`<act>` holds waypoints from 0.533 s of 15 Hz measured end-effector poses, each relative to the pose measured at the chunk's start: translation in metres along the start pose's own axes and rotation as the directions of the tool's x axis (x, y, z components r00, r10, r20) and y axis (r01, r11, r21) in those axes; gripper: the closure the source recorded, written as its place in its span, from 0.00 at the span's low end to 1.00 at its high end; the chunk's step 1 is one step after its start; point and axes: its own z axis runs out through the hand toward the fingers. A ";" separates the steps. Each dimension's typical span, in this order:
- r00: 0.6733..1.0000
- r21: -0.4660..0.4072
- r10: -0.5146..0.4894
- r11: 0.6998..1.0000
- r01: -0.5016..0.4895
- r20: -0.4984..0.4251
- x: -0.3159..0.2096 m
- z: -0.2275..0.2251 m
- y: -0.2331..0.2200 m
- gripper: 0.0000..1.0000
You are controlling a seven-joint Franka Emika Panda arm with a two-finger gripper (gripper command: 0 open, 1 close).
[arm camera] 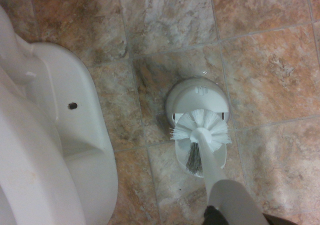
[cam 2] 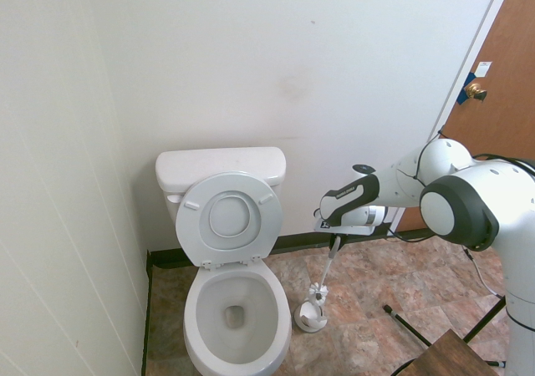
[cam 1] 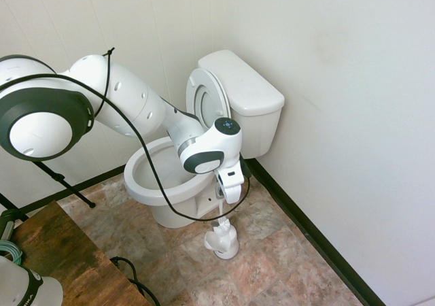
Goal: Clean the toilet
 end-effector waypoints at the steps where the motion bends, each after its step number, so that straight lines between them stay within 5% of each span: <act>1: 1.000 -0.002 -0.001 1.000 0.001 0.004 0.001 0.002 0.001 1.00; 8: 0.999 -0.028 -0.004 1.000 0.005 0.032 0.001 0.038 0.001 1.00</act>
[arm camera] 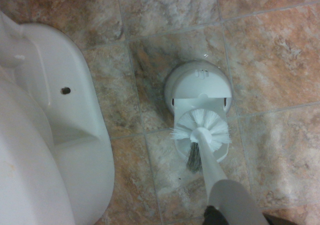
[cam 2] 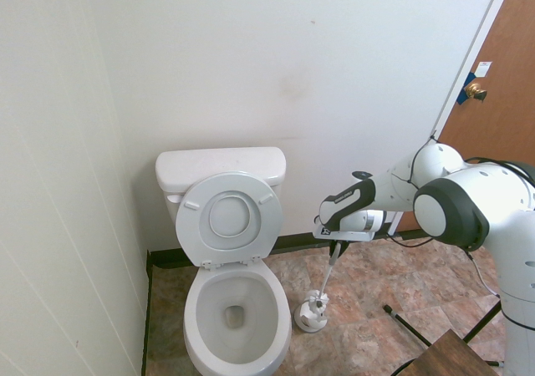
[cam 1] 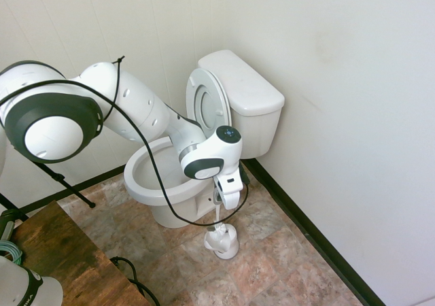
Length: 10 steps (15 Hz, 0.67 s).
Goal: Clean the toilet
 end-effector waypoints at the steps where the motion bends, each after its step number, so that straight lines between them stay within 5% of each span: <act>1: 1.000 -0.003 -0.001 1.000 0.001 0.005 0.002 0.008 -0.005 1.00; 10: 0.994 -0.082 0.048 0.996 -0.040 0.097 0.075 0.092 -0.044 1.00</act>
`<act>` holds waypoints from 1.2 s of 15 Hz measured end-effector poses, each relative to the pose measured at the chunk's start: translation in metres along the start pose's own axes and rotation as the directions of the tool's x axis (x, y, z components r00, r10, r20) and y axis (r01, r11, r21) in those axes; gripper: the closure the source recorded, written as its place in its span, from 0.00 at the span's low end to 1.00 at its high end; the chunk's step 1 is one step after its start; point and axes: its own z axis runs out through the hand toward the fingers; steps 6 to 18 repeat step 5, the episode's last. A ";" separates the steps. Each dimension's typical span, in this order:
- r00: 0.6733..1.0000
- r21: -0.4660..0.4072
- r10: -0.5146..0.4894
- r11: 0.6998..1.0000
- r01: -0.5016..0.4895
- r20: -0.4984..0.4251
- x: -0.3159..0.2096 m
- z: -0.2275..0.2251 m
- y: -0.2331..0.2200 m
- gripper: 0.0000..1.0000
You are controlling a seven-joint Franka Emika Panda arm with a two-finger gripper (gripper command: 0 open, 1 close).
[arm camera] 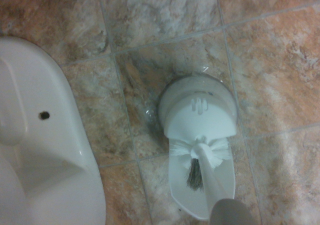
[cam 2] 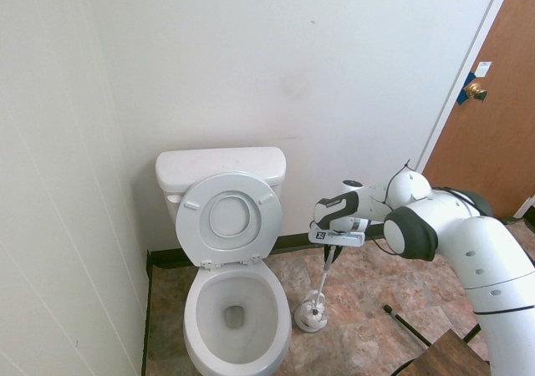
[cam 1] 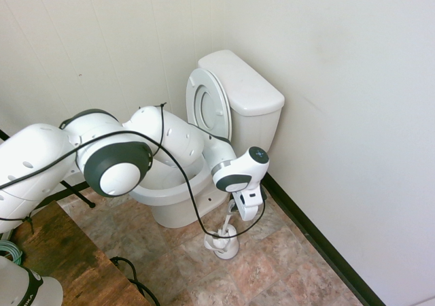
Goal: Clean the toilet
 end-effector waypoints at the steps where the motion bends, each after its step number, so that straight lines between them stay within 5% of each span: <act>1: 1.000 -0.008 0.003 1.000 -0.003 0.009 0.004 0.006 -0.006 1.00; 18: 0.999 -0.037 0.024 0.999 -0.024 0.022 0.016 0.023 -0.027 1.00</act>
